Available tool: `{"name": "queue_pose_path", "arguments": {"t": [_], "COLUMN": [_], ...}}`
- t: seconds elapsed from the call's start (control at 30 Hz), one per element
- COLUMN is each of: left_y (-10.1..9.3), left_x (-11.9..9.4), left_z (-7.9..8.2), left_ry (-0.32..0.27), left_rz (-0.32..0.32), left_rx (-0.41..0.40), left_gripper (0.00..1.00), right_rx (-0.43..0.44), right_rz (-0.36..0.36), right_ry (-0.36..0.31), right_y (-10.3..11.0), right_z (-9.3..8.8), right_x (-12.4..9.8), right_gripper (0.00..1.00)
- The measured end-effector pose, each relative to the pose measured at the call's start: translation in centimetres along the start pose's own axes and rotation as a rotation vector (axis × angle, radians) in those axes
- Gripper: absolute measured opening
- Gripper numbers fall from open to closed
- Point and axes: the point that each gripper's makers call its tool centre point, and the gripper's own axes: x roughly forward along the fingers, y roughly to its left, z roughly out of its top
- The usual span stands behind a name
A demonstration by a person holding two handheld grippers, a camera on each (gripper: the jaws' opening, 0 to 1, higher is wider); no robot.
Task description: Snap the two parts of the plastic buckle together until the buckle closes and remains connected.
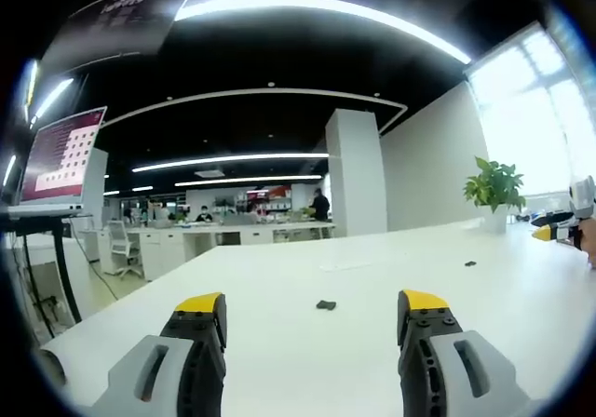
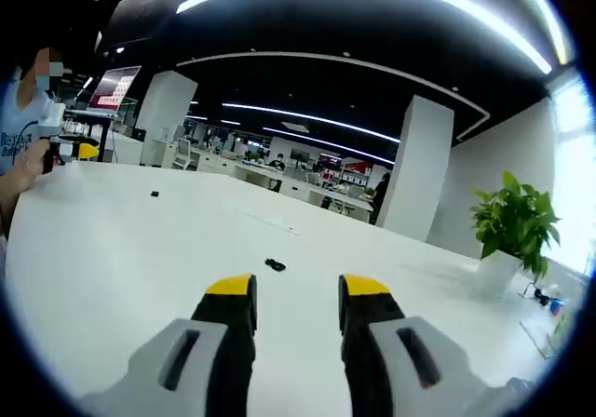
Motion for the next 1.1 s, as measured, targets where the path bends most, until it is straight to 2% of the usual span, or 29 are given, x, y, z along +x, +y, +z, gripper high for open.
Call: {"name": "queue_pose_path", "arguments": {"t": [0.07, 0.17, 0.23, 0.5, 0.73, 0.93, 1.1], "left_y": [-0.2, 0.0, 0.2, 0.2, 0.3, 0.4, 0.5], "left_x": [0.0, -0.1, -0.2, -0.4, -0.4, -0.4, -0.1], "left_z": [-0.1, 0.1, 0.3, 0.9, 0.7, 0.5, 0.2], "left_ry": [0.008, 0.001, -0.009, -0.034, -0.025, -0.016, -0.006], "left_rz": [-0.013, -0.001, 0.006, 0.004, 0.010, 0.021, 0.032], "left_rx": [-0.006, 0.010, 0.009, -0.005, -0.003, -0.008, 0.000], "left_gripper": [0.76, 0.76, 0.76, 0.76, 0.76, 0.75, 0.75], "right_rx": [-0.003, 0.007, 0.013, 0.025, 0.038, 0.065, 0.069], "right_rz": [0.009, 0.038, 0.044, 0.003, -0.013, -0.019, -0.038], "right_ry": [-0.008, -0.090, -0.100, -0.054, -0.037, -0.078, -0.061], "right_y": [0.2, 0.9, 1.0, 0.0, -0.5, -0.7, -1.2], "right_z": [0.2, 1.8, 2.0, 0.9, 0.5, 1.1, 0.7], "right_x": [0.0, 0.0, -0.1, 0.1, 0.3, 0.4, 0.5], "right_gripper": [0.35, 0.36, 0.36, 0.35, 0.35, 0.36, 0.36]}}
